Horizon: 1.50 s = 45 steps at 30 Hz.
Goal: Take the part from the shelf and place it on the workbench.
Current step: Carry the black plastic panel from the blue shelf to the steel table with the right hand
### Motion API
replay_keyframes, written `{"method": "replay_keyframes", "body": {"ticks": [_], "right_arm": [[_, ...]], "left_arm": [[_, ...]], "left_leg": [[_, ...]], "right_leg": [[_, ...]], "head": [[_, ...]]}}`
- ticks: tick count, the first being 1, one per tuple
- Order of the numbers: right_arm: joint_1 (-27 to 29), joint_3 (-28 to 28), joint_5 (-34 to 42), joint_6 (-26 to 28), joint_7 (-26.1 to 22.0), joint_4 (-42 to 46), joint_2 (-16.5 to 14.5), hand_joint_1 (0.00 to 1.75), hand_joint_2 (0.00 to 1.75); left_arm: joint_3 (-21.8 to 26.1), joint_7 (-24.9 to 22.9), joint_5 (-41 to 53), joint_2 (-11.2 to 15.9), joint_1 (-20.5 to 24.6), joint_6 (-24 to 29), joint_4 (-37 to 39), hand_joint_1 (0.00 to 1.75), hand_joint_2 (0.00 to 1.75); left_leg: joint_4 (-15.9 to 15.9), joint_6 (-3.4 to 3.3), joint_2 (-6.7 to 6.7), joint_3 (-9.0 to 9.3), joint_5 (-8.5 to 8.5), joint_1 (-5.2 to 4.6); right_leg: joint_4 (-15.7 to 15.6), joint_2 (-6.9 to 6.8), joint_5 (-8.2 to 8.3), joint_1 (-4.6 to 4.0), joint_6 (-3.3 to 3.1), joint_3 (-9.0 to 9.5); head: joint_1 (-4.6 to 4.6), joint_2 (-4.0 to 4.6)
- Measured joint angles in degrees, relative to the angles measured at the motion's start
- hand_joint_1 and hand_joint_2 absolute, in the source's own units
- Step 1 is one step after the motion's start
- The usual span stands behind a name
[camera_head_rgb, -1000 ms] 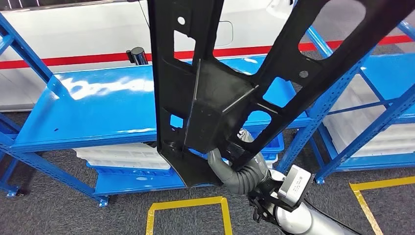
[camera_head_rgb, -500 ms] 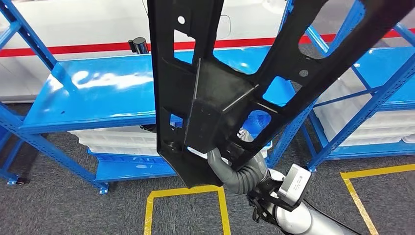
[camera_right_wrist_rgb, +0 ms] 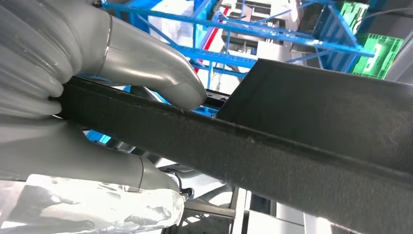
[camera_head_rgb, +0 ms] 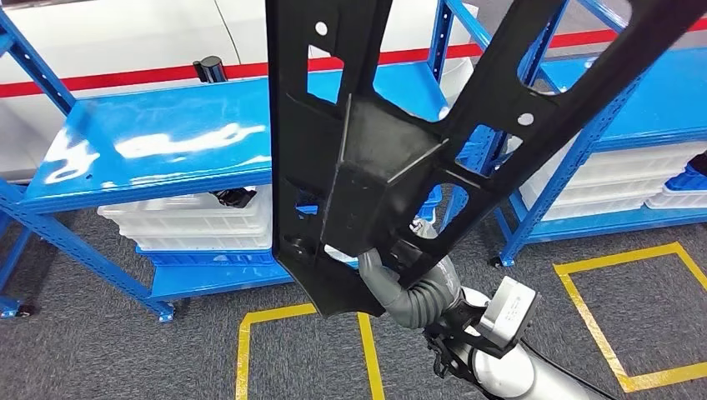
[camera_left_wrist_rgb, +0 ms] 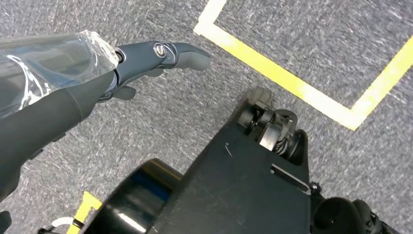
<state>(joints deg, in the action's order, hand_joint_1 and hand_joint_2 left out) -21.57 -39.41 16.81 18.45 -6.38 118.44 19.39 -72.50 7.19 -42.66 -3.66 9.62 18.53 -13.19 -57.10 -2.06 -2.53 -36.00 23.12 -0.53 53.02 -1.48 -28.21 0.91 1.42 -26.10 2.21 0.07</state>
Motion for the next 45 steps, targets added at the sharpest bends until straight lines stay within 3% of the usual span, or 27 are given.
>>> {"method": "replay_keyframes", "body": {"ticks": [3,4,6,8,10,11,13,14,15,18,19,20,21,23,25,27,29,30,33,34,35,36,37,40,42,43,45], "right_arm": [[-0.1,0.0,0.0,0.0,-0.1,0.0,0.0,1.75,1.75],[-0.1,0.0,0.0,0.0,-0.1,0.0,0.0,1.75,1.75],[0.0,0.0,0.0,0.1,-0.2,0.0,0.0,1.75,1.75],[-0.1,0.0,-0.1,0.1,-0.2,0.0,0.0,1.75,1.75],[-0.2,0.1,-0.1,0.1,-0.3,0.0,0.0,1.75,1.75],[-0.2,0.1,-0.1,0.1,-0.4,0.0,0.0,1.75,1.75],[-0.3,0.2,-0.1,0.2,-0.4,0.0,0.0,1.75,1.75],[-0.2,0.3,-0.1,0.2,-0.4,0.0,0.0,1.75,1.75],[-0.1,0.3,-0.1,0.2,-0.5,0.0,0.0,1.75,1.75],[0.1,0.3,-0.1,0.2,-0.5,0.0,0.0,1.75,1.75],[0.1,0.3,-0.1,0.2,-0.5,0.0,0.0,1.75,1.75],[0.1,0.3,0.0,0.2,-0.6,0.0,0.0,1.75,1.75],[0.2,0.3,0.0,0.2,-0.6,0.0,0.0,1.75,1.75],[0.2,0.4,0.0,0.2,-0.6,0.0,0.0,1.75,1.75],[0.1,0.5,0.3,0.2,-0.7,0.0,0.0,1.75,1.75],[0.0,0.8,0.6,0.2,-0.9,0.0,0.0,1.75,1.75],[0.1,0.8,0.7,0.2,-0.9,0.0,0.0,1.75,1.75],[0.2,0.8,0.7,0.2,-0.9,0.0,0.0,1.75,1.75],[0.3,0.9,0.8,0.2,-0.9,0.0,0.0,1.75,1.75],[0.4,0.9,1.0,0.2,-0.9,0.0,0.0,1.75,1.75],[0.5,0.9,1.1,0.2,-0.9,0.0,0.0,1.75,1.75],[0.6,0.9,1.2,0.2,-0.9,0.0,0.0,1.75,1.75],[0.6,0.9,1.2,0.2,-0.9,0.0,0.0,1.75,1.75],[0.6,1.0,1.3,0.2,-1.0,0.0,0.0,1.75,1.75],[0.7,1.1,1.3,0.2,-1.0,0.1,0.0,1.75,1.75],[0.8,1.2,1.2,0.2,-1.0,0.2,0.1,1.75,1.75],[1.0,1.4,0.9,0.2,-0.9,0.4,0.4,1.75,1.75]], "left_arm": [[0.1,0.1,0.0,0.0,0.1,0.0,0.0,0.0,1.75],[0.1,0.1,-0.1,0.0,0.2,0.0,0.0,0.0,1.75],[0.1,0.1,-0.1,0.0,0.2,0.0,0.0,0.0,1.75],[0.1,0.1,-0.1,0.0,0.0,-0.1,0.0,0.0,1.75],[0.1,0.0,-0.1,0.0,0.0,-0.1,0.0,0.0,1.75],[0.1,0.0,-0.1,0.0,0.0,-0.1,0.0,0.0,1.75],[0.1,0.0,-0.1,0.0,-0.1,-0.1,0.0,0.0,1.75],[0.1,0.0,-0.1,0.0,-0.2,-0.1,0.0,0.0,1.75],[0.1,0.0,-0.1,0.0,-0.4,0.0,0.0,0.0,1.75],[0.1,0.0,0.0,0.0,-0.7,-0.1,0.0,0.0,1.75],[0.1,0.0,0.0,0.0,-0.8,-0.1,0.0,0.0,1.75],[0.1,0.0,0.0,0.0,-0.7,0.0,0.0,0.0,1.75],[0.1,0.0,0.1,0.0,-0.7,0.0,0.0,0.0,1.75],[0.1,0.0,0.1,0.0,-0.6,0.1,0.0,0.0,1.75],[0.1,0.0,0.1,0.0,-0.5,0.1,0.0,0.0,1.75],[0.1,0.0,0.1,0.0,-0.4,0.1,0.0,0.0,1.75],[0.2,0.0,0.1,0.0,-0.4,0.1,0.0,0.0,1.75],[0.2,0.0,0.1,0.0,-0.3,0.2,0.0,0.0,1.75],[0.2,0.0,0.1,0.0,-0.1,0.2,0.0,0.0,1.75],[0.3,0.0,0.1,0.0,0.0,0.2,0.0,0.0,1.75],[0.3,0.0,0.1,0.0,0.1,0.2,0.0,0.0,1.75],[0.3,-0.1,0.1,0.0,0.1,0.2,0.0,0.0,1.75],[0.4,-0.2,0.1,0.0,0.0,0.2,0.0,0.0,1.75],[0.4,-0.8,0.0,0.1,-0.6,0.1,0.0,0.0,1.75],[0.4,-1.2,-0.3,0.1,-0.9,0.1,0.1,0.0,1.75],[0.5,-1.3,-0.4,0.1,-0.9,0.1,0.1,0.0,1.75],[0.5,-1.6,-0.5,0.1,-0.9,0.1,0.1,0.0,1.75]], "left_leg": [[-10.8,0.95,1.72,-2.54,8.56,0.45],[-13.9,1.03,1.84,-2.79,9.43,0.5],[-15.2,0.88,1.9,-1.05,7.26,0.53],[-8.7,0.38,2.24,4.14,4.18,0.53],[1.0,-0.29,2.96,10.09,4.23,0.3],[4.1,-0.57,3.27,11.72,4.77,0.11],[6.0,-1.14,3.24,11.8,4.66,-0.06],[6.0,-1.48,3.1,11.18,4.05,-0.05],[6.0,-1.87,2.92,10.5,3.37,0.01],[5.9,-2.67,2.53,8.29,1.59,-0.11],[5.9,-2.78,2.43,7.61,1.1,-0.21],[5.8,-2.82,2.32,6.97,0.62,-0.31],[5.8,-2.81,2.23,6.32,0.13,-0.41],[5.4,-2.68,2.11,5.19,-0.66,-0.55],[4.7,-2.37,2.05,4.48,-1.09,-0.79],[4.1,-1.86,1.88,3.89,-1.5,-0.95],[3.5,-1.21,1.77,3.11,-1.48,-0.92],[2.3,-0.83,1.84,2.52,-0.46,-0.81],[-8.0,0.47,2.1,-1.06,6.35,-0.1],[-11.7,0.76,2.1,-2.15,7.92,0.12],[-13.7,0.93,2.1,-2.43,8.34,0.3],[-13.3,0.99,2.14,-1.59,7.6,0.46],[-10.6,0.94,2.37,0.29,6.0,0.59],[1.2,0.16,5.41,7.01,1.76,0.79],[3.7,-0.29,6.32,8.09,1.65,0.67],[4.1,-0.42,5.81,8.0,1.66,0.65],[4.8,-1.03,4.57,7.9,1.62,0.77]], "right_leg": [[0.1,0.37,2.08,0.0,-0.57,-2.53],[0.1,0.54,2.72,-0.04,-0.57,-3.4],[0.3,0.9,3.92,-0.08,-0.46,-5.11],[0.4,1.31,5.06,-0.12,-0.19,-6.51],[0.4,1.6,6.17,-0.27,0.27,-7.4],[0.3,1.63,6.78,-0.28,0.53,-7.76],[0.2,1.72,7.84,-0.14,1.13,-8.53],[0.6,1.74,7.42,-0.05,1.39,-9.09],[1.8,1.76,5.74,-0.03,1.6,-9.83],[12.1,1.72,-2.92,-0.07,1.82,-12.74],[16.0,1.71,-3.94,-0.08,1.82,-13.41],[18.6,1.71,-3.28,-0.11,1.78,-13.57],[19.3,1.71,-1.37,-0.14,1.67,-12.91],[14.6,1.5,2.19,-0.24,1.24,-8.48],[5.2,0.93,1.75,-0.62,0.78,-1.95],[-0.2,0.72,0.01,-0.88,0.49,1.18],[-0.9,0.94,-0.01,-0.55,-0.05,0.85],[-0.9,1.04,0.32,-0.4,-0.44,0.5],[-0.9,1.47,1.36,-0.28,-1.08,-0.59],[-0.9,1.72,1.64,-0.29,-1.05,-0.94],[-0.9,2.03,1.88,-0.29,-0.98,-1.22],[-0.9,2.45,2.08,-0.29,-0.88,-1.43],[-0.8,2.96,2.23,-0.29,-0.76,-1.54],[-0.7,4.59,2.62,-0.29,-0.18,-2.0],[-0.7,5.56,3.06,-0.16,0.49,-2.63],[-0.6,6.05,3.26,-0.12,0.85,-2.97],[0.8,5.29,2.34,-0.13,1.37,-4.1]], "head": [[-0.05,0.0],[-0.05,0.0],[-0.07,0.0],[-0.07,0.0],[-0.03,0.0],[-0.02,0.0],[0.01,0.0],[-0.05,0.0],[-0.02,0.0],[0.1,0.0],[0.09,0.0],[0.09,0.0],[0.1,0.0],[0.1,0.0],[0.08,0.0],[0.05,0.0],[0.04,0.0],[0.0,0.0],[-0.06,0.0],[-0.05,0.0],[-0.05,0.0],[-0.05,0.0],[-0.05,0.0],[-0.03,0.0],[-0.01,0.0],[-0.01,0.0],[0.09,0.0]]}}
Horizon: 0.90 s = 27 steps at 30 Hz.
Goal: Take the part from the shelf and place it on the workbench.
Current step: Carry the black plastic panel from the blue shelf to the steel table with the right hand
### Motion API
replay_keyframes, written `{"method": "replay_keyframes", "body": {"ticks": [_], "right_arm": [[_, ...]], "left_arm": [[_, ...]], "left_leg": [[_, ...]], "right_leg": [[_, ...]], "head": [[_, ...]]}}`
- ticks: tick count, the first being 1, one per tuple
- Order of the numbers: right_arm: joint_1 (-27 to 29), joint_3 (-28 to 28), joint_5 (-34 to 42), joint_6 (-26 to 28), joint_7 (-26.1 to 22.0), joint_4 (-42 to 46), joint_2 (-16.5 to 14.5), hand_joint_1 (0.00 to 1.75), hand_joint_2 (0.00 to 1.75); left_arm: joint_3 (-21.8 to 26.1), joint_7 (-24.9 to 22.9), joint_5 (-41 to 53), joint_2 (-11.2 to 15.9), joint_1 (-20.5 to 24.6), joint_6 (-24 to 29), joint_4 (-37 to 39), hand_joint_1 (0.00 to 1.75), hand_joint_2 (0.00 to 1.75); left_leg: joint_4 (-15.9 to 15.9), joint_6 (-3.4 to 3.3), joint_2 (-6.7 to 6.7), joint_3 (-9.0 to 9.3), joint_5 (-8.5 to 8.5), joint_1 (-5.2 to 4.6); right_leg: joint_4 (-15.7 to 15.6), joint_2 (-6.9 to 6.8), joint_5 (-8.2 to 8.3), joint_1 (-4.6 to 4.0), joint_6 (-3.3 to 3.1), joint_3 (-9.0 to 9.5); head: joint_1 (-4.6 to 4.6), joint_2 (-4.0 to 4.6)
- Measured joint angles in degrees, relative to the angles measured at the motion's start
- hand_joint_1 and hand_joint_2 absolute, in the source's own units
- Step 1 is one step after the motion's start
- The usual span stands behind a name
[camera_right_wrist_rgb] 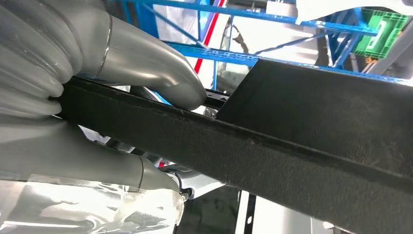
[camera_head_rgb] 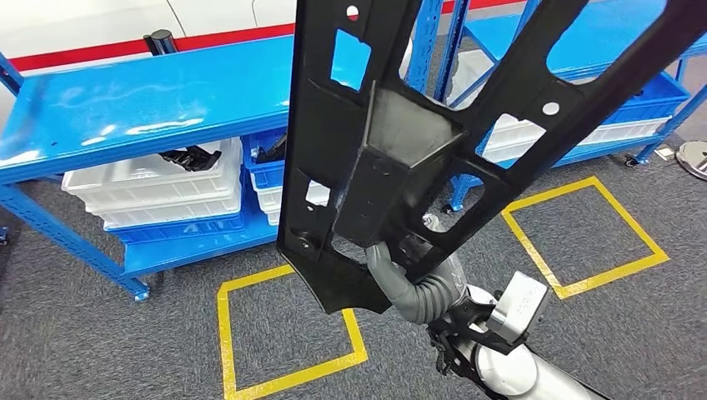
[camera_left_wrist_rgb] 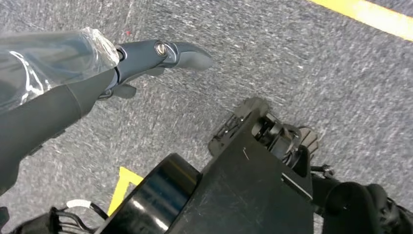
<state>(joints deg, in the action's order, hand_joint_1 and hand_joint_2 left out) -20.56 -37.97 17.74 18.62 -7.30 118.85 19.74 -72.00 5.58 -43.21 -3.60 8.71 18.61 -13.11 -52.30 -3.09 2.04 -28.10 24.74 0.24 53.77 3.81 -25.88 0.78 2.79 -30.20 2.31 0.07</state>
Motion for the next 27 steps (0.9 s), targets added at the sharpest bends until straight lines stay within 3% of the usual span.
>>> {"method": "replay_keyframes", "body": {"ticks": [1,2,4,5,6,8,10,12,14,16,18,20,21,22,23,25,27], "right_arm": [[0.1,0.2,-0.2,0.0,0.1,0.2,0.1,1.75,1.75],[0.2,0.3,-0.4,0.0,0.1,0.3,0.3,1.75,1.75],[0.6,0.4,-0.7,0.0,0.3,0.6,0.6,1.75,1.75],[0.9,0.5,-1.0,0.0,0.5,0.8,0.8,1.75,1.75],[1.2,0.6,-1.4,0.0,0.8,1.0,1.0,1.75,1.75],[1.7,0.8,-2.2,0.0,1.3,1.5,1.6,1.75,1.75],[2.1,1.2,-2.8,0.0,1.9,2.3,2.1,1.75,1.75],[2.9,1.5,-3.5,0.2,2.5,3.2,2.5,1.75,1.75],[3.8,1.8,-4.3,0.5,3.2,4.1,2.9,1.75,1.75],[4.4,2.1,-5.2,0.7,3.9,4.9,3.3,1.75,1.75],[4.7,2.3,-6.0,0.9,4.5,5.7,3.4,1.75,1.75],[5.3,2.3,-6.9,1.2,5.2,6.4,3.6,1.75,1.75],[5.7,2.3,-7.2,1.3,5.5,6.7,3.7,1.75,1.75],[5.9,2.3,-7.4,1.4,5.7,7.0,3.8,1.75,1.75],[6.1,2.3,-7.5,1.4,5.7,7.4,3.9,1.75,1.75],[6.2,2.4,-7.6,1.4,5.8,7.9,4.0,1.75,1.75],[6.3,2.4,-7.6,1.4,5.9,8.3,4.1,1.75,1.75]], "left_arm": [[0.0,-0.1,-0.1,0.0,-0.1,0.0,0.0,0.0,1.75],[0.1,-0.3,-0.1,0.0,-0.1,0.0,0.0,0.0,1.75],[0.2,-0.6,-0.3,0.0,-0.3,0.0,0.0,0.0,1.75],[0.2,-0.8,-0.3,0.0,-0.3,0.0,0.0,0.0,1.75],[0.3,-0.9,-0.4,0.0,-0.3,0.0,0.0,0.0,1.75],[0.5,-1.2,-0.5,0.0,-0.3,-0.1,0.0,0.0,1.75],[0.6,-1.6,-0.6,0.0,-0.3,-0.3,0.0,0.0,1.75],[0.7,-2.0,-0.6,-0.1,-0.3,-0.5,0.0,0.0,1.75],[0.8,-2.5,-0.5,-0.1,-0.2,-0.6,0.0,0.0,1.75],[0.9,-3.1,-0.3,-0.1,-0.1,-0.8,0.0,0.0,1.75],[1.0,-3.5,-0.2,-0.1,0.1,-0.9,0.0,0.0,1.75],[1.1,-3.8,-0.1,-0.1,0.5,-1.1,0.0,0.0,1.75],[1.1,-3.9,-0.1,-0.1,0.6,-1.2,0.0,0.0,1.75],[1.1,-4.1,0.0,-0.1,0.5,-1.3,0.0,0.0,1.75],[1.1,-4.2,0.1,-0.1,0.4,-1.4,0.0,0.0,1.75],[1.1,-4.5,0.2,-0.1,-0.1,-1.5,0.0,0.0,1.75],[1.1,-4.5,0.2,-0.1,-0.3,-1.5,0.0,0.0,1.75]], "left_leg": [[0.4,-0.34,-0.63,-0.05,-0.09,0.1],[0.5,-0.64,-1.23,-0.16,-0.2,0.1],[0.5,-0.89,-2.43,-0.32,-0.26,-0.08],[0.5,-0.92,-3.04,-0.32,-0.25,-0.15],[0.4,-0.94,-3.64,-0.28,-0.23,-0.22],[0.3,-0.89,-4.73,-0.11,-0.12,-0.3],[0.1,-0.64,-5.66,-0.05,0.14,-0.66],[-0.2,-0.34,-6.64,-0.26,0.34,-1.11],[-0.6,-0.02,-7.33,-0.48,0.66,-1.2],[-3.3,0.6,-5.6,-1.51,2.74,-0.92],[-10.7,1.18,-3.22,-4.47,6.93,-0.55],[-18.0,1.41,-2.67,-7.04,9.71,-0.41],[-18.8,1.4,-2.61,-7.06,9.5,-0.36],[-17.1,1.32,-2.5,-5.99,8.19,-0.29],[-13.4,1.19,-2.04,-4.12,6.06,-0.18],[-5.5,0.87,0.79,-0.66,2.53,0.14],[-1.9,0.66,2.91,0.33,1.78,0.23]], "right_leg": [[2.3,-0.9,-1.41,-0.08,0.22,-1.2],[5.8,-2.0,-3.39,-0.06,0.38,-2.9],[14.3,-2.9,-6.86,-0.07,0.69,-6.76],[16.8,-3.0,-7.35,-0.06,0.79,-7.89],[17.0,-3.11,-6.67,-0.06,0.83,-7.9],[10.7,-4.05,-2.8,-0.09,0.72,-4.77],[2.6,-6.38,0.34,-0.41,0.39,-0.9],[-0.5,-7.39,0.99,-0.71,-0.15,0.19],[-0.5,-6.29,1.19,-0.55,-0.83,-0.23],[-0.6,-5.2,1.56,-0.26,-1.51,-0.5],[-0.6,-4.13,1.85,-0.13,-1.97,-0.8],[-0.5,-2.92,2.03,-0.14,-2.13,-0.99],[-0.5,-2.23,2.11,-0.15,-2.12,-1.02],[-0.5,-1.48,2.17,-0.14,-2.06,-1.01],[-0.4,-0.68,2.24,-0.14,-1.97,-0.99],[-0.3,0.83,2.49,-0.16,-1.59,-1.34],[0.0,2.08,3.01,-0.1,-0.86,-2.35]], "head": [[0.1,0.0],[0.21,0.0],[0.32,0.0],[0.33,0.0],[0.33,0.0],[0.34,0.0],[0.33,0.0],[0.27,0.0],[0.26,0.0],[0.22,0.0],[0.15,0.0],[0.14,0.0],[0.15,0.0],[0.15,0.0],[0.15,0.0],[0.16,0.0],[0.17,0.0]]}}
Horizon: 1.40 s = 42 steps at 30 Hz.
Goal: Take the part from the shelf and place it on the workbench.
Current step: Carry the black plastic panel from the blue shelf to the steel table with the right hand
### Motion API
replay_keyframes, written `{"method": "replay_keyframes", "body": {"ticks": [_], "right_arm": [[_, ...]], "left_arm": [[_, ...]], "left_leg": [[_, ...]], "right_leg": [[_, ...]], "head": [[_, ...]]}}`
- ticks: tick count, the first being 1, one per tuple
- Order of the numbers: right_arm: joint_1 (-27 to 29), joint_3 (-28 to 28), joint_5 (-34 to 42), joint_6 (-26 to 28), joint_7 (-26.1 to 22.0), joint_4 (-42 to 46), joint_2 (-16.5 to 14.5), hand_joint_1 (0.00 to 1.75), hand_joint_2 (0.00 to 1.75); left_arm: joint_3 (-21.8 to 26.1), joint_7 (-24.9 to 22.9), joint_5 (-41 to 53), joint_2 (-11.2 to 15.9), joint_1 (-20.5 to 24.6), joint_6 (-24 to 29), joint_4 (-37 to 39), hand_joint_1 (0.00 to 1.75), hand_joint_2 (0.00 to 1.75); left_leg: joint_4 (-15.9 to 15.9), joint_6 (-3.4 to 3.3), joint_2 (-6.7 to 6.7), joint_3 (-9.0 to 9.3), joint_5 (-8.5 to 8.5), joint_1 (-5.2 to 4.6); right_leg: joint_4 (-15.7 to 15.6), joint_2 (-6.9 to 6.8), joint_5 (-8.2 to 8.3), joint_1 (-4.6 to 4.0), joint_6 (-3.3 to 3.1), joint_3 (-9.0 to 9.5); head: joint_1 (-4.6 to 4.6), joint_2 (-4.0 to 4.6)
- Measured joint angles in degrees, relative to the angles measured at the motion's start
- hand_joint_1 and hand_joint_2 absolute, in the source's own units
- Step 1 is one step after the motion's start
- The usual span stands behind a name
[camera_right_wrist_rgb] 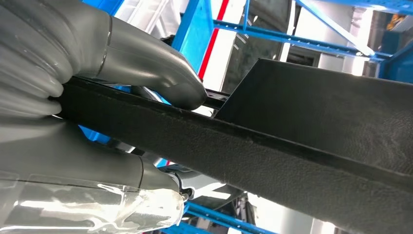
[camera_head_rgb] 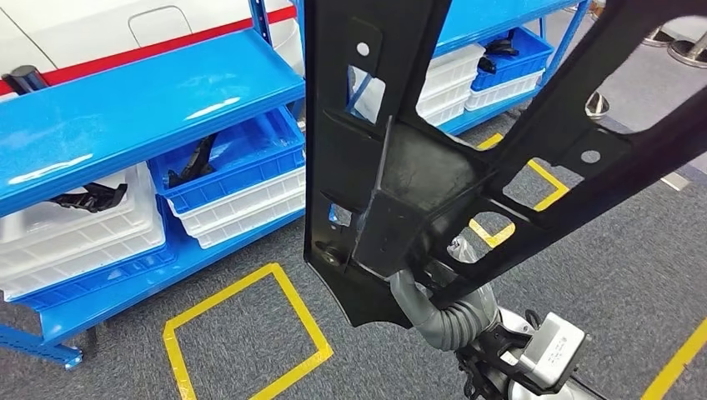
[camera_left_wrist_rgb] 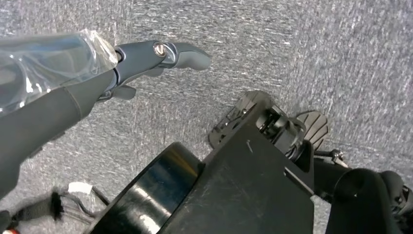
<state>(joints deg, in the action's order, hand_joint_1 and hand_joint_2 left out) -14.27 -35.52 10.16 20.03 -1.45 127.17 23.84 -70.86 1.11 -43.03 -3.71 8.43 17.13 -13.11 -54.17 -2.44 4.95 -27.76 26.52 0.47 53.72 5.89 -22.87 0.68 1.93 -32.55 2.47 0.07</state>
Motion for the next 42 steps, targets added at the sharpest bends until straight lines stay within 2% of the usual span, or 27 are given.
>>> {"method": "replay_keyframes", "body": {"ticks": [2,4,6,8,9,10,12,14,15,17,19,20,22,23,24,25,26,28,29,31,33,35,37,39,40,41,42], "right_arm": [[0.3,0.2,0.1,-0.1,-0.1,0.3,0.2,1.75,1.75],[0.5,0.3,0.2,-0.4,-0.7,0.6,0.4,1.75,1.75],[0.5,0.4,0.6,-0.9,-1.5,0.7,0.5,1.75,1.75],[0.7,0.4,1.1,-1.4,-2.5,0.7,0.5,1.75,1.75],[0.8,0.4,1.3,-1.7,-3.1,0.7,0.5,1.75,1.75],[0.9,0.4,1.6,-2.0,-3.8,0.7,0.5,1.75,1.75],[1.1,0.5,1.9,-2.4,-5.1,0.7,0.5,1.75,1.75],[1.2,0.5,2.4,-2.7,-6.5,0.6,0.5,1.75,1.75],[1.3,0.5,2.5,-2.9,-7.2,0.6,0.5,1.75,1.75],[1.9,0.5,2.5,-3.0,-8.2,0.5,0.4,1.75,1.75],[2.4,0.6,2.4,-3.1,-8.7,0.4,0.4,1.75,1.75],[2.7,0.6,2.3,-3.0,-8.9,0.4,0.3,1.75,1.75],[3.4,0.6,2.0,-2.9,-9.2,0.3,0.2,1.75,1.75],[3.9,0.6,1.8,-2.7,-9.4,0.3,0.2,1.75,1.75],[4.4,0.6,1.7,-2.6,-9.5,0.3,0.2,1.75,1.75],[4.8,0.6,1.6,-2.5,-9.6,0.2,0.2,1.75,1.75],[5.1,0.6,1.5,-2.5,-9.6,0.2,0.1,1.75,1.75],[5.4,0.6,1.2,-2.4,-9.7,0.2,0.0,1.75,1.75],[5.5,0.7,1.0,-2.3,-9.8,0.2,0.0,1.75,1.75],[6.1,0.7,0.3,-1.9,-10.0,0.2,-0.1,1.75,1.75],[7.2,0.9,-0.4,-1.4,-10.4,0.2,-0.1,1.75,1.75],[8.4,1.1,-1.0,-0.8,-10.9,0.2,-0.2,1.75,1.75],[9.3,1.3,-1.2,-0.3,-11.6,0.1,-0.4,1.75,1.75],[10.3,1.3,-1.2,0.0,-12.0,0.1,-0.5,1.75,1.75],[10.7,1.3,-1.2,0.1,-12.2,0.0,-0.6,1.75,1.75],[10.9,1.3,-1.2,0.1,-12.2,0.0,-0.6,1.75,1.75],[11.1,1.3,-1.2,0.1,-12.3,-0.1,-0.6,1.75,1.75]], "left_arm": [[0.0,0.0,0.0,-0.1,0.1,0.1,0.0,0.0,1.75],[0.0,0.1,-0.2,-0.2,0.2,0.4,0.0,0.0,1.75],[0.0,0.6,-0.3,-0.2,0.0,0.8,0.0,0.0,1.75],[0.0,1.7,-0.4,-0.1,-0.2,1.3,0.0,0.0,1.75],[0.0,2.3,-0.4,0.0,-0.3,1.5,0.0,0.0,1.75],[0.0,2.9,-0.5,0.0,-0.3,1.7,0.0,0.0,1.75],[0.0,3.7,-0.5,0.1,-0.2,2.0,0.0,0.0,1.75],[0.0,4.1,-0.4,0.2,0.0,2.2,0.0,0.0,1.75],[0.0,4.2,-0.4,0.3,0.1,2.3,0.0,0.0,1.75],[0.0,4.2,-0.4,0.6,0.3,2.5,0.0,0.0,1.75],[0.0,4.0,-0.4,1.0,0.3,2.6,0.0,0.0,1.75],[0.1,3.9,-0.4,1.3,0.2,2.7,0.0,0.0,1.75],[0.1,3.7,-0.4,1.7,0.2,2.7,0.0,0.0,1.75],[0.2,3.6,-0.4,1.9,0.2,2.7,0.0,0.0,1.75],[0.3,3.5,-0.4,2.0,0.3,2.7,0.0,0.0,1.75],[0.3,3.4,-0.3,2.2,0.3,2.6,0.0,0.0,1.75],[0.4,3.3,-0.3,2.3,0.2,2.6,0.0,0.0,1.75],[0.4,2.9,-0.3,2.7,-0.3,2.5,0.0,0.0,1.75],[0.4,2.6,-0.3,2.9,-0.5,2.4,0.0,0.0,1.75],[0.4,1.9,-0.2,3.2,-0.6,2.0,0.0,0.0,1.75],[0.5,1.0,-0.2,3.3,-0.4,1.6,0.0,0.0,1.75],[0.5,0.3,-0.1,3.5,-0.3,1.1,0.0,0.0,1.75],[0.5,-0.6,-0.1,3.9,-0.2,0.6,0.0,0.0,1.75],[0.5,-1.5,-0.1,4.2,-0.2,0.2,0.0,0.0,1.75],[0.6,-1.9,0.0,4.4,-0.1,0.1,0.0,0.0,1.75],[0.6,-2.1,0.1,4.5,-0.1,0.0,0.0,0.0,1.75],[0.6,-2.3,0.2,4.6,-0.1,0.0,0.0,0.0,1.75]], "left_leg": [[0.5,-0.4,-0.76,-0.24,0.02,0.04],[0.8,-1.1,-2.05,-0.32,-0.4,0.21],[0.9,-1.59,-3.65,-0.41,-0.67,0.07],[0.9,-1.76,-5.4,-0.53,-0.73,-0.26],[0.8,-1.79,-6.24,-0.56,-0.74,-0.4],[0.8,-1.78,-7.01,-0.55,-0.73,-0.5],[0.8,-1.73,-8.36,-0.41,-0.68,-0.68],[0.7,-1.45,-9.33,-0.43,-0.54,-1.06],[0.7,-1.26,-9.73,-0.47,-0.46,-1.22],[0.7,-0.77,-10.59,-0.48,-0.38,-1.3],[-0.8,-0.04,-9.29,-0.99,0.88,-1.07],[-3.2,0.3,-8.06,-1.98,2.48,-0.95],[-11.2,0.73,-6.0,-5.42,6.8,-0.65],[-15.1,0.84,-5.74,-7.02,8.35,-0.59],[-17.2,0.9,-5.65,-7.78,8.84,-0.53],[-16.9,0.9,-5.58,-7.4,8.09,-0.48],[-14.4,0.83,-5.36,-6.03,6.42,-0.41],[-6.0,0.5,-2.85,-2.11,2.21,-0.19],[-2.6,0.35,-1.4,-0.78,1.0,-0.04],[0.2,0.06,0.2,-0.01,0.4,-0.04],[0.5,-0.46,-0.92,-0.06,0.2,-0.06],[0.8,-1.13,-2.37,0.12,-0.15,0.08],[0.9,-1.51,-4.08,0.2,-0.25,-0.02],[0.9,-1.6,-5.83,0.2,-0.19,-0.18],[0.9,-1.59,-6.62,0.23,-0.13,-0.21],[0.9,-1.52,-7.34,0.3,-0.05,-0.22],[0.9,-1.4,-8.0,0.43,0.06,-0.23]], "right_leg": [[0.1,0.95,0.53,0.06,0.82,-0.89],[1.7,-0.77,-0.57,-0.11,1.43,-1.89],[8.3,-3.95,-4.31,-0.17,1.9,-4.73],[16.3,-5.16,-7.61,-0.03,2.22,-8.1],[17.9,-5.31,-7.84,0.0,2.25,-8.61],[17.1,-5.45,-7.03,0.0,2.19,-7.91],[9.3,-6.72,-3.62,-0.11,1.82,-3.35],[2.0,-8.53,-1.6,-0.63,1.06,0.55],[0.5,-8.97,-1.45,-0.86,0.66,1.21],[0.2,-8.14,-1.38,-1.02,-0.19,0.99],[0.0,-7.17,-1.03,-0.77,-0.92,0.82],[-0.1,-6.73,-0.82,-0.57,-1.24,0.72],[-0.1,-5.81,-0.56,-0.4,-1.61,0.4],[0.0,-5.29,-0.48,-0.4,-1.69,0.27],[0.0,-4.67,-0.4,-0.39,-1.69,0.19],[0.0,-3.95,-0.32,-0.39,-1.64,0.18],[0.0,-3.17,-0.25,-0.38,-1.54,0.2],[0.1,-1.53,-0.07,-0.44,-1.24,0.14],[0.2,-0.83,0.07,-0.49,-1.02,-0.11],[0.3,0.46,0.53,-0.48,-0.34,-0.88],[0.4,1.28,0.8,-0.23,0.29,-1.4],[2.9,-0.91,-0.91,-0.31,0.85,-2.63],[10.3,-4.2,-4.78,-0.29,1.42,-6.0],[17.1,-5.23,-7.12,0.02,1.74,-9.06],[17.6,-5.41,-6.77,0.1,1.79,-9.15],[15.6,-5.65,-5.46,0.14,1.78,-7.97],[11.4,-6.35,-3.56,0.12,1.69,-5.65]], "head": [[0.01,0.0],[0.19,0.0],[0.42,0.0],[0.48,0.0],[0.48,0.0],[0.48,0.0],[0.48,0.0],[0.45,0.0],[0.43,0.0],[0.38,0.0],[0.35,0.0],[0.31,0.0],[0.26,0.0],[0.27,0.0],[0.27,0.0],[0.27,0.0],[0.26,0.0],[0.25,0.0],[0.26,0.0],[0.27,0.0],[0.27,0.0],[0.48,0.0],[0.68,0.0],[0.67,0.0],[0.67,0.0],[0.67,0.0],[0.68,0.0]]}}
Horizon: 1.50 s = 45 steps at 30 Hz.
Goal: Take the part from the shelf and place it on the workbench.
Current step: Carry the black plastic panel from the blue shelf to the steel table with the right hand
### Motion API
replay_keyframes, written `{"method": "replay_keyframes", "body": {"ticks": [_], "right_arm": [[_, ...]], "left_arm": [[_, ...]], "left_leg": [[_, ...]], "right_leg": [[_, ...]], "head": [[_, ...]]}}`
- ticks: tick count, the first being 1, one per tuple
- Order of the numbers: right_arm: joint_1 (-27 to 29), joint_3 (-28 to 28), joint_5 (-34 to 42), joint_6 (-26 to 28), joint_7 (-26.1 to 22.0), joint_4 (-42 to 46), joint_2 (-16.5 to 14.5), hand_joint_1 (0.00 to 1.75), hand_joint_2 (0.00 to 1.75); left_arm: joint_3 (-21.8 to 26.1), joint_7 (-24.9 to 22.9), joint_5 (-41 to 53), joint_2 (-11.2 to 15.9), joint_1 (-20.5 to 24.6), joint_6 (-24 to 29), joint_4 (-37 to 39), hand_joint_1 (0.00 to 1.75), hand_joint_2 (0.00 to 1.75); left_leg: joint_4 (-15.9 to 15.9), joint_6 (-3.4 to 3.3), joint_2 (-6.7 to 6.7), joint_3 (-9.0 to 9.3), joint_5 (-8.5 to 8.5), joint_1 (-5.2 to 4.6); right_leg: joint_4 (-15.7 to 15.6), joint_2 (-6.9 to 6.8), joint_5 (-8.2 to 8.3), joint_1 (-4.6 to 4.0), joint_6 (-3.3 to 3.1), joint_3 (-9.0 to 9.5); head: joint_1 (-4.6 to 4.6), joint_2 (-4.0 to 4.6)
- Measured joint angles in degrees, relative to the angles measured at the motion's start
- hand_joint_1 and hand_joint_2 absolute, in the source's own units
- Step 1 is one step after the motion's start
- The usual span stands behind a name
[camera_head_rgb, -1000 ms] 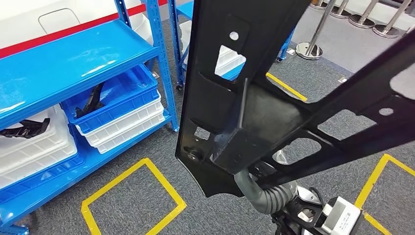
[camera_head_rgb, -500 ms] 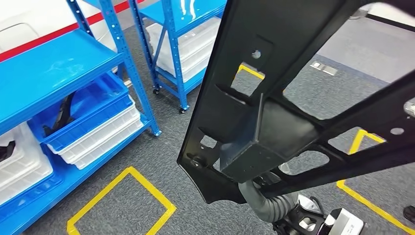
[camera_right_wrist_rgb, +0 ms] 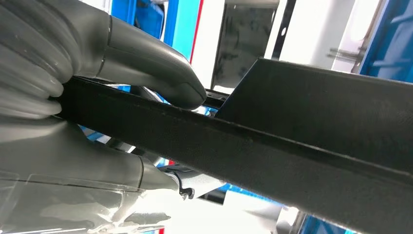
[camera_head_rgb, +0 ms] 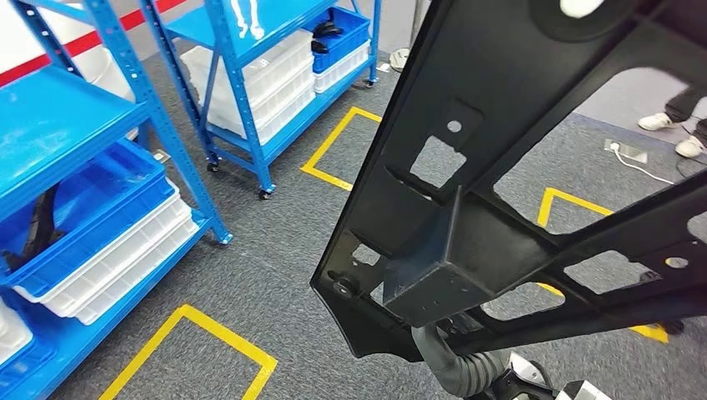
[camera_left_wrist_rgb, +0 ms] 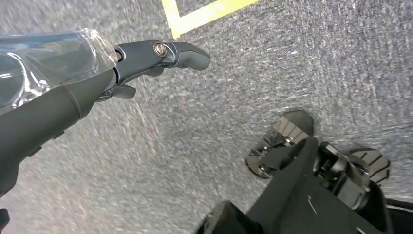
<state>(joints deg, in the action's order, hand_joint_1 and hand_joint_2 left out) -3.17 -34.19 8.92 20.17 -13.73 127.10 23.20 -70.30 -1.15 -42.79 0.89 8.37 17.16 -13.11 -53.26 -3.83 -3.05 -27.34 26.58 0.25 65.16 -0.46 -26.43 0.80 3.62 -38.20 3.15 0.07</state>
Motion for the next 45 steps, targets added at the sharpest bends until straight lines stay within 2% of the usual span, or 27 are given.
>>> {"method": "replay_keyframes", "body": {"ticks": [2,3,6,8,10,12,13,14,15,17,19,21,23,25,27,28,29,30,32,34,36,38,41,42,43,44,45], "right_arm": [[0.1,0.0,0.0,0.0,-0.1,0.0,0.0,1.75,1.75],[0.2,0.1,0.0,0.0,-0.2,0.0,-0.1,1.75,1.75],[0.4,0.2,0.0,0.0,-0.1,0.0,-0.1,1.75,1.75],[0.3,0.2,0.0,-0.2,0.2,0.0,-0.2,1.75,1.75],[0.1,0.2,0.1,-0.6,0.7,0.0,-0.4,1.75,1.75],[-0.2,0.2,0.1,-0.9,1.4,0.0,-0.6,1.75,1.75],[-0.3,0.2,0.1,-1.1,1.7,0.0,-0.6,1.75,1.75],[-0.5,0.2,0.1,-1.2,2.1,0.0,-0.7,1.75,1.75],[-0.6,0.2,0.0,-1.3,2.5,0.0,-0.7,1.75,1.75],[-1.0,0.2,0.0,-1.3,3.0,0.0,-0.8,1.75,1.75],[-1.3,0.2,0.0,-1.3,3.2,0.0,-0.8,1.75,1.75],[-1.5,0.2,-0.2,-1.3,3.4,0.0,-0.8,1.75,1.75],[-1.5,0.2,-0.6,-1.2,4.0,0.1,-0.8,1.75,1.75],[-1.7,0.3,-1.0,-0.9,4.9,0.1,-0.8,1.75,1.75],[-1.7,0.3,-1.5,-0.6,5.6,0.1,-0.8,1.75,1.75],[-1.7,0.3,-1.8,-0.4,6.0,0.1,-0.8,1.75,1.75],[-1.7,0.3,-2.0,-0.3,6.4,0.2,-0.8,1.75,1.75],[-1.7,0.3,-2.2,0.0,6.7,0.3,-0.8,1.75,1.75],[-1.7,0.3,-2.7,0.3,7.2,0.7,-0.7,1.75,1.75],[-1.7,0.3,-2.9,0.6,7.4,1.1,-0.7,1.75,1.75],[-1.7,0.4,-2.9,0.8,7.6,1.4,-0.6,1.75,1.75],[-1.7,0.4,-2.9,0.9,7.6,1.7,-0.5,1.75,1.75],[-1.8,0.3,-2.9,0.9,7.6,2.0,-0.5,1.75,1.75],[-1.8,0.3,-2.9,0.9,7.6,2.0,-0.5,1.75,1.75],[-1.8,0.3,-2.9,0.9,7.6,2.0,-0.5,1.75,1.75],[-1.8,0.2,-3.0,1.0,7.7,2.0,-0.5,1.75,1.75],[-1.8,0.1,-3.1,1.1,7.8,2.0,-0.5,1.75,1.75]], "left_arm": [[0.0,0.0,0.2,0.2,-0.1,0.2,0.0,0.0,1.75],[0.0,0.2,0.2,0.3,-0.3,0.3,0.0,0.0,1.75],[-0.1,1.5,0.2,0.7,-0.6,1.1,0.0,0.0,1.75],[-0.1,3.5,0.2,0.7,-0.6,2.0,0.0,0.0,1.75],[-0.1,5.5,0.2,0.7,-0.6,2.8,0.0,0.0,1.75],[-0.1,6.3,0.3,0.7,-0.8,3.1,0.0,0.0,1.75],[-0.1,6.5,0.3,0.7,-1.0,3.1,0.0,0.0,1.75],[-0.1,6.5,0.2,0.7,-1.1,3.1,0.0,0.0,1.75],[-0.1,6.5,0.2,0.6,-1.2,3.1,0.0,0.0,1.75],[-0.1,6.6,0.2,0.6,-1.2,3.1,0.0,0.0,1.75],[-0.1,6.6,0.2,0.4,-1.3,3.1,0.0,0.0,1.75],[-0.1,6.5,0.1,0.1,-1.4,2.9,0.0,0.0,1.75],[-0.1,5.5,0.0,-0.1,-1.3,2.4,0.0,0.0,1.75],[-0.1,3.8,-0.4,-0.2,-1.5,1.7,0.0,0.0,1.75],[-0.1,1.9,-0.6,-0.3,-1.8,0.9,0.0,0.0,1.75],[-0.1,1.2,-0.6,-0.3,-1.9,0.5,0.0,0.0,1.75],[-0.1,0.5,-0.6,-0.3,-1.9,0.2,0.0,0.0,1.75],[-0.1,0.1,-0.6,-0.3,-1.8,0.0,0.0,0.0,1.75],[-0.1,-0.1,-0.6,-0.3,-1.8,-0.1,0.0,0.0,1.75],[-0.1,0.5,-0.6,-0.3,-1.7,0.2,0.0,0.0,1.75],[-0.1,0.9,-0.6,-0.3,-1.7,0.5,0.0,0.0,1.75],[-0.1,1.3,-0.6,-0.4,-1.7,0.7,0.0,0.0,1.75],[-0.1,2.4,-0.5,-0.4,-1.8,1.0,0.1,0.0,1.75],[-0.1,2.6,-0.5,-0.4,-1.9,1.0,0.1,0.0,1.75],[-0.2,2.7,-0.4,-0.4,-1.9,1.0,0.1,0.0,1.75],[-0.2,2.7,-0.4,-0.4,-1.9,1.1,0.1,0.0,1.75],[-0.2,2.8,-0.4,-0.5,-1.9,1.1,0.1,0.0,1.75]], "left_leg": [[0.0,0.44,-1.14,0.26,0.32,-0.23],[0.0,0.72,-1.63,0.36,0.48,-0.39],[-0.1,1.51,-2.81,0.5,0.9,-0.56],[-2.1,2.07,-1.32,-0.19,2.5,-0.35],[-9.2,2.47,1.36,-3.32,6.35,-0.11],[-17.0,2.67,2.39,-7.05,9.29,-0.03],[-18.0,2.7,2.52,-7.66,9.08,-0.01],[-16.7,2.67,2.66,-7.19,7.71,0.05],[-13.1,2.61,3.1,-5.67,5.5,0.16],[-4.9,2.35,5.74,-2.34,1.58,0.51],[-1.4,1.86,7.48,-1.13,0.26,0.61],[-1.3,1.02,6.49,-1.21,-0.04,0.45],[-1.1,0.14,5.22,-1.2,-0.43,0.43],[-1.0,-0.39,3.74,-1.23,-0.59,0.37],[-1.0,-0.58,2.09,-1.32,-0.54,0.22],[-1.0,-0.59,1.28,-1.33,-0.5,0.18],[-1.0,-0.56,0.55,-1.3,-0.44,0.16],[-1.0,-0.48,-0.12,-1.21,-0.35,0.16],[-1.0,-0.11,-1.19,-0.89,-0.06,-0.07],[-1.0,0.43,-2.08,-0.62,0.27,-0.39],[-0.9,1.01,-3.15,-0.38,0.48,-0.5],[-1.9,1.58,-2.35,-0.59,1.55,-0.35],[-12.0,2.06,1.84,-5.13,6.89,-0.09],[-16.0,2.17,2.4,-7.11,8.33,-0.07],[-18.3,2.26,2.62,-8.39,8.69,-0.06],[-18.2,2.29,2.72,-8.63,7.81,-0.03],[-15.8,2.29,2.92,-7.77,5.94,0.05]], "right_leg": [[-8.1,-2.01,2.46,-0.41,-0.53,4.45],[-10.3,-2.61,2.88,-0.65,-0.9,5.59],[-10.9,-1.46,2.95,-0.81,-1.87,5.51],[-11.1,-0.48,3.23,-0.46,-2.5,5.41],[-11.2,0.53,3.42,-0.29,-2.98,5.26],[-11.2,1.89,3.55,-0.32,-3.17,5.06],[-11.2,2.68,3.63,-0.33,-3.16,5.03],[-11.1,3.52,3.71,-0.32,-3.09,5.04],[-11.1,4.32,3.78,-0.31,-2.98,5.08],[-11.0,5.74,3.95,-0.41,-2.61,4.96],[-10.8,6.92,4.22,-0.55,-2.05,4.53],[-10.9,7.89,4.55,-0.39,-1.4,4.08],[-9.2,6.14,3.44,-0.39,-0.87,3.12],[-2.8,2.78,-0.17,-0.5,-0.42,0.24],[5.2,1.36,-3.5,-0.3,-0.09,-3.31],[6.9,1.14,-3.8,-0.21,-0.01,-4.01],[6.2,0.95,-3.04,-0.14,-0.01,-3.47],[3.1,0.57,-1.42,-0.13,-0.1,-1.68],[-5.7,-2.0,1.64,-0.5,-0.57,3.36],[-10.3,-3.75,2.52,-1.06,-1.24,5.78],[-10.6,-2.74,2.45,-1.23,-1.84,5.57],[-10.9,-1.48,2.75,-0.88,-2.44,5.56],[-11.1,0.5,3.11,-0.51,-3.11,5.52],[-11.1,1.25,3.15,-0.54,-3.18,5.49],[-11.1,2.05,3.17,-0.55,-3.2,5.49],[-11.1,2.92,3.18,-0.55,-3.19,5.54],[-11.0,3.76,3.19,-0.53,-3.16,5.64]], "head": [[-0.02,0.0],[-0.03,0.0],[-0.05,0.0],[-0.14,0.0],[-0.25,0.0],[-0.28,0.0],[-0.28,0.0],[-0.29,0.0],[-0.29,0.0],[-0.29,0.0],[-0.25,0.0],[-0.23,0.0],[-0.13,0.0],[0.04,0.0],[0.07,0.0],[0.06,0.0],[0.06,0.0],[0.06,0.0],[0.06,0.0],[0.01,0.0],[-0.02,0.0],[-0.05,0.0],[-0.2,0.0],[-0.21,0.0],[-0.21,0.0],[-0.22,0.0],[-0.22,0.0]]}}
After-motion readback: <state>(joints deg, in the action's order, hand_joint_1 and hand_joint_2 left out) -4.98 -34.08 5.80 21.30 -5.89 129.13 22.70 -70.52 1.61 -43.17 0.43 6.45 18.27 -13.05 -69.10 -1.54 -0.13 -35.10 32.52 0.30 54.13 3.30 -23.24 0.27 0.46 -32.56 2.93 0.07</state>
